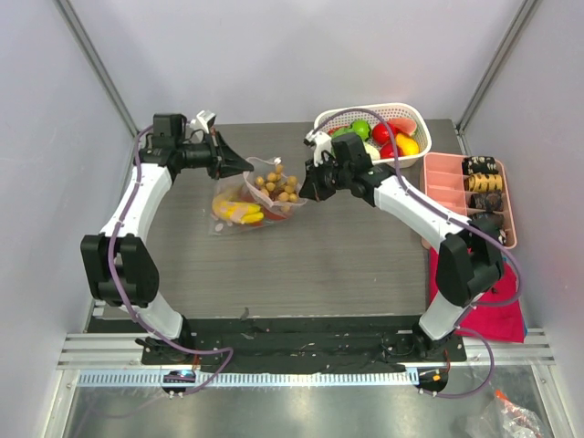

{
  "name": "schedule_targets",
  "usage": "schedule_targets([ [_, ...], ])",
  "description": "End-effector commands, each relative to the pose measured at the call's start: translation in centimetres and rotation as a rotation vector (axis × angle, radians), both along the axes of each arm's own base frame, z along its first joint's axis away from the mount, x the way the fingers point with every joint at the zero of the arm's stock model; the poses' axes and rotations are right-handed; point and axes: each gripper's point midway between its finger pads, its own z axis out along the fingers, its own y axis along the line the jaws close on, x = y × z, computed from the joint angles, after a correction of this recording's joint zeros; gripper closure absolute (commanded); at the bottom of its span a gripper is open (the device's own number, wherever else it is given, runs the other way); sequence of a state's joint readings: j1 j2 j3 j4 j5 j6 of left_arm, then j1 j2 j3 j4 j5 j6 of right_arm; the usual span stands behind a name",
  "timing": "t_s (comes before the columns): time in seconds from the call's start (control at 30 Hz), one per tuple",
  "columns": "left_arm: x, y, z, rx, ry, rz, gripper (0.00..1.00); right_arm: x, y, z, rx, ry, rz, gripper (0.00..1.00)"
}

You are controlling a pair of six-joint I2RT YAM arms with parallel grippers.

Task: Place the food in the zip-top bag and seal the zipper
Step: Adjust the zipper food storage bag at the center of the board.

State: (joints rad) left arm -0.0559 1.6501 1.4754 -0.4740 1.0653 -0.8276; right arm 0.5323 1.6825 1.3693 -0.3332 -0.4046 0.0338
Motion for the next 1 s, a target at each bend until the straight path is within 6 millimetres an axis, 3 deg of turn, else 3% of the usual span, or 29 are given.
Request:
schedule_targets([
  [0.0, -1.9, 1.1, 2.5, 0.104, -0.126, 0.014, 1.0, -0.5, 0.4, 8.7, 0.222, -0.015, -0.05, 0.99],
  [0.03, -2.4, 1.6, 3.3, 0.165, -0.214, 0.01, 1.0, -1.0, 0.4, 10.3, 0.259, -0.021, -0.051, 0.99],
  [0.07, -3.2, 2.1, 2.9, 0.208, -0.192, 0.014, 1.0, -1.8, 0.5, 11.5, 0.292, -0.016, -0.043, 0.99],
  [0.1, -3.6, 2.4, 2.9, 0.248, -0.207, 0.019, 1.0, -3.0, 0.2, 14.0, 0.341, -0.037, -0.035, 0.99],
  [0.2, -4.7, 4.6, 3.1, 0.433, -0.308, 0.052, 1.0, -5.3, -0.2, 17.6, 0.434, -0.025, -0.025, 0.99],
  [0.33, -6.8, 6.1, 4.8, 0.593, -0.437, 0.071, 1.0, -7.8, -0.1, 20.0, 0.494, 0.03, 0.023, 0.99],
  [0.47, -9.5, 5.7, 6.1, 0.671, -0.551, 0.021, 1.0, -9.6, 0.5, 21.7, 0.534, 0.081, 0.061, 0.99],
  [0.53, -10.2, 5.4, 5.1, 0.679, -0.53, -0.005, 1.0, -10.3, 1.3, 21.2, 0.525, 0.092, 0.088, 0.99],
  [0.7, -10.0, 3.8, 1.9, 0.653, -0.443, -0.055, 1.0, -10.1, 2.6, 13.5, 0.35, 0.179, 0.09, 0.99],
  [0.77, -9.9, 3.7, 1.1, 0.659, -0.413, -0.073, 1.0, -10.7, 3.3, 12.8, 0.328, 0.21, 0.132, 0.99],
  [0.87, -9.8, 3.7, 0.5, 0.68, -0.401, -0.11, 1.0, -11.3, 3.5, 15.2, 0.321, 0.101, 0.18, 0.99],
  [0.97, -9.7, 3.9, -0.2, 0.701, -0.387, -0.125, 1.0, -11.1, 3.6, 15.3, 0.292, 0.065, 0.172, 0.99],
])
